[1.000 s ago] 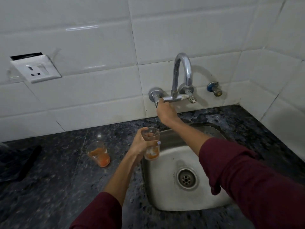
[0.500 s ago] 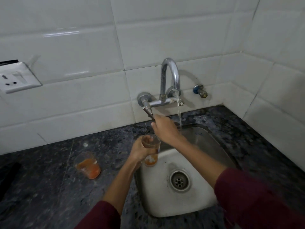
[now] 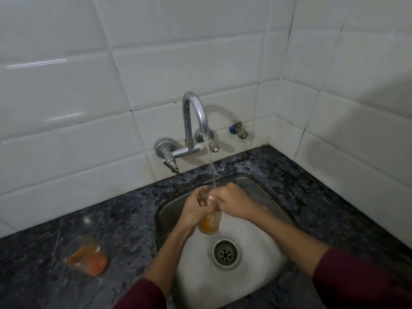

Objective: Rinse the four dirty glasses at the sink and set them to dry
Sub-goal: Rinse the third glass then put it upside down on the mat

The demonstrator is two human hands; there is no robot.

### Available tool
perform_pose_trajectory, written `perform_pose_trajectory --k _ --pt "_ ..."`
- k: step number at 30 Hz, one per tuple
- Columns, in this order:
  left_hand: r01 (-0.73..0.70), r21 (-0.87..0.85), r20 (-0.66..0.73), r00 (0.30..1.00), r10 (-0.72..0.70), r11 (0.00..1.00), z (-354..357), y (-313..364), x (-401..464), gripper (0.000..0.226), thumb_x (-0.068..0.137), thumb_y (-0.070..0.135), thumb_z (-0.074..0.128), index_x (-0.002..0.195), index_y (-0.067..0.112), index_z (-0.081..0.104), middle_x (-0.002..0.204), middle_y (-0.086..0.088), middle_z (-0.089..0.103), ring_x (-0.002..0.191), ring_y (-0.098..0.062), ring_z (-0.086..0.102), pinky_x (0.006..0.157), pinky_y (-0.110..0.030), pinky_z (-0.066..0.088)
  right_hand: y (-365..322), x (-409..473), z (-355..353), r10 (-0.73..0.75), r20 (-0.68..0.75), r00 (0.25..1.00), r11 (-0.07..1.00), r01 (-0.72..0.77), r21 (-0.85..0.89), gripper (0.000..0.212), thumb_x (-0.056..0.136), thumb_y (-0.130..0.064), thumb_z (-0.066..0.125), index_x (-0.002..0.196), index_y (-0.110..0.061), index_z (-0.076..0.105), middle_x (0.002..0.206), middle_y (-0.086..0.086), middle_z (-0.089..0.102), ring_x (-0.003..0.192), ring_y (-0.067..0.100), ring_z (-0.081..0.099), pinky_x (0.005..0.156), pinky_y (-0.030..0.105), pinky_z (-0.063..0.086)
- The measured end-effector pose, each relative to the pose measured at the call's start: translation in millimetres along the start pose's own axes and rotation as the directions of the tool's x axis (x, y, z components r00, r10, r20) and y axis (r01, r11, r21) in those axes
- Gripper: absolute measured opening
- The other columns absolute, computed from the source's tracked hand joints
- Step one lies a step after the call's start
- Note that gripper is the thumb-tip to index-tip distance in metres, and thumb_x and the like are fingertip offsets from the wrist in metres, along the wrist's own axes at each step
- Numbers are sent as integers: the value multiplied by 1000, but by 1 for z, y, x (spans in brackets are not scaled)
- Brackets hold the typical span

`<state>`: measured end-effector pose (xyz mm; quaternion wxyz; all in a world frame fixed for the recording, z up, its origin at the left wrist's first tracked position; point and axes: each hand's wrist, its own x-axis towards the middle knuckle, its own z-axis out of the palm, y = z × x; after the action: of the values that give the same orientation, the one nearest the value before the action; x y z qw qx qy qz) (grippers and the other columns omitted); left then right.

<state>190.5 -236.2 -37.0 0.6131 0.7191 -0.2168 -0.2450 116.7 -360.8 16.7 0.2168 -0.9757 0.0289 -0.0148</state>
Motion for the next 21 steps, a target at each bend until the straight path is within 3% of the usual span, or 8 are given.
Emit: perform_pose_trajectory --k 3,5,8,11,15,18,20,21 --pt "7 25 -156 988 -3 1000 -8 -2 1 68 69 24 84 127 20 50 115 3 60 104 -15 59 89 -33 50 -4 14 -5 159 -90 983 967 -137 214 18 90 -21 52 90 -18 70 95 10 70 90 25 65 82 36 53" --pt "-14 -22 -238 971 8 1000 -16 -11 -1 67 64 32 86 122 22 54 116 -3 62 101 -18 61 84 -35 52 -5 24 -6 275 -140 951 922 -219 320 23 94 -23 50 96 -12 70 97 12 71 89 23 65 81 32 53" --pt "-45 -371 -329 940 -86 927 -10 -15 -7 44 71 22 79 110 20 60 114 -14 65 88 -23 65 70 -34 54 -11 32 -9 388 -119 914 761 -245 601 26 96 -22 49 96 -9 72 90 9 73 70 9 64 64 11 49" --pt "-52 -682 -316 921 -229 729 -1 -8 -5 25 88 21 64 110 13 55 99 -12 67 74 -21 66 58 -30 54 -12 32 -6 239 -32 970 690 -146 709 16 90 -22 58 91 -16 72 90 5 73 82 15 68 81 28 56" --pt "285 -760 49 921 -386 584 -14 -11 1 40 94 40 49 109 5 60 64 -7 67 40 -13 56 32 -20 42 1 17 8 -115 54 992 870 75 487 16 86 -16 64 101 -12 67 100 7 73 91 12 69 84 29 55" --pt "434 -697 118 854 -506 571 -18 -19 3 33 94 39 51 102 10 61 65 -9 70 48 -16 65 47 -29 56 12 13 22 -106 70 992 895 64 441 9 85 -18 65 93 -13 66 94 8 74 88 14 71 84 35 56" --pt "348 -744 56 883 -466 570 -13 -22 4 29 93 32 55 104 6 64 75 -11 70 59 -20 67 65 -36 54 7 16 26 26 52 998 829 -50 557 5 84 -15 66 89 -13 67 89 9 74 85 18 71 84 35 57" --pt "258 -762 -8 913 -407 594 -9 -22 4 22 91 24 58 104 7 63 81 -11 68 63 -22 66 66 -37 52 3 18 25 120 67 991 727 -133 674 3 84 -12 66 86 -11 67 83 8 73 80 18 71 79 34 58"
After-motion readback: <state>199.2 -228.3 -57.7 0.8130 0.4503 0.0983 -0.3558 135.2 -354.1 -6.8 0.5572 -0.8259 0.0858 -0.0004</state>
